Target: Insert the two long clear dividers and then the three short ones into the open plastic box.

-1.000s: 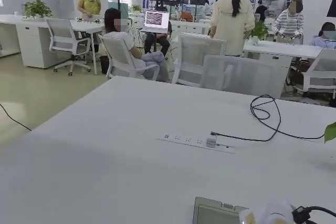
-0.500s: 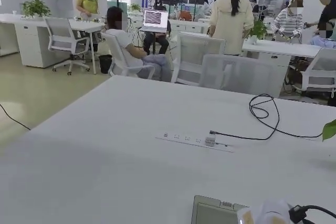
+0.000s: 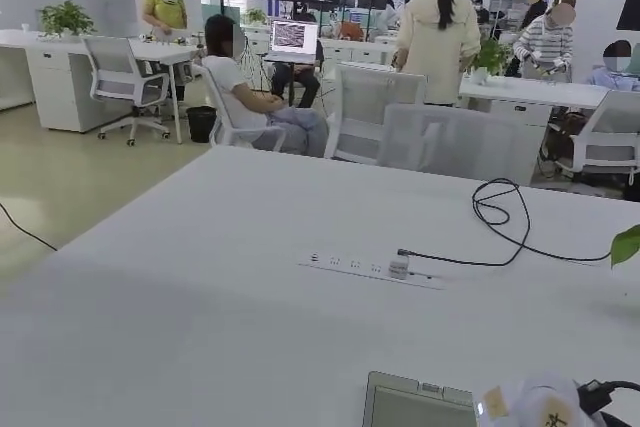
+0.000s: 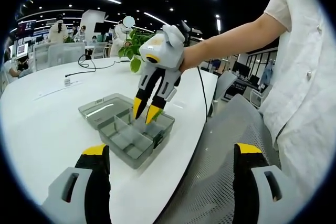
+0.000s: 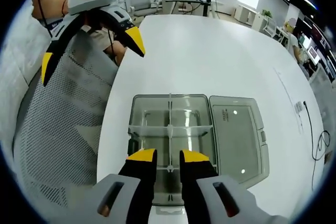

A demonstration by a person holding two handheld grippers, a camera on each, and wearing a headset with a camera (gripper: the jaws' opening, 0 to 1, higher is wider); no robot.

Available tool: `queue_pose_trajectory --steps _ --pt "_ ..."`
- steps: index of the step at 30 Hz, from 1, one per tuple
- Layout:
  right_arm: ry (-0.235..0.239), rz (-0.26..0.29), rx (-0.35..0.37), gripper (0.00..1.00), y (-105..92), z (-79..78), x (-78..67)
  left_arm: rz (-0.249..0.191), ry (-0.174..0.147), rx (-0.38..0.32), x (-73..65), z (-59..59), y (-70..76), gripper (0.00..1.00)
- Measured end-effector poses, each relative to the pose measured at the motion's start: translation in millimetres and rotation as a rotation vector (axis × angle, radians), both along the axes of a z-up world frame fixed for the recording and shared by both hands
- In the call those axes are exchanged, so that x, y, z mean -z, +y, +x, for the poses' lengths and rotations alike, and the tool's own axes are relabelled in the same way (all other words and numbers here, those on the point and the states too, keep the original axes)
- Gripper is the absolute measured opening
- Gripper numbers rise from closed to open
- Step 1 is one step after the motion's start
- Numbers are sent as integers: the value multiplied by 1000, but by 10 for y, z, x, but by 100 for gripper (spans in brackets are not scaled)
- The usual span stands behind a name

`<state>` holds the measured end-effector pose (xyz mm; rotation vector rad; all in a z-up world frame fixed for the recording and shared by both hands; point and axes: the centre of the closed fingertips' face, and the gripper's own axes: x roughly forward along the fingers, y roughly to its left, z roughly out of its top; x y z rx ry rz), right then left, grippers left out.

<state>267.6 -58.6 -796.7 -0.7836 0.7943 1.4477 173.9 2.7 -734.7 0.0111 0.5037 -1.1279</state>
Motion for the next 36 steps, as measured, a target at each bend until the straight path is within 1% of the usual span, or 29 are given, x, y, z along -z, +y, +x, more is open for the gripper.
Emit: queue_pose_trajectory --steps 3,10,19,25,26,30,31,36 --pt "10 18 20 23 -52 1 -58 2 1 -4 1 3 11 100" --pt "-5 49 51 29 -229 0 -208 3 1 -13 0 8 51 100" --pt "-15 54 75 37 -553 -32 -317 11 4 -28 12 15 111 100" --pt "-18 29 87 42 -841 -72 -329 13 6 -32 7 7 133 100" --pt "-19 16 91 42 -924 -71 -314 13 6 -32 5 7 135 100" --pt "-15 -6 111 44 -1145 -83 -287 16 9 -34 4 2 147 100" --pt "-18 -22 108 45 -1225 -89 -266 17 10 -35 6 1 153 100" --pt "-8 -58 107 47 -1511 -126 -192 20 15 -37 16 4 170 100"
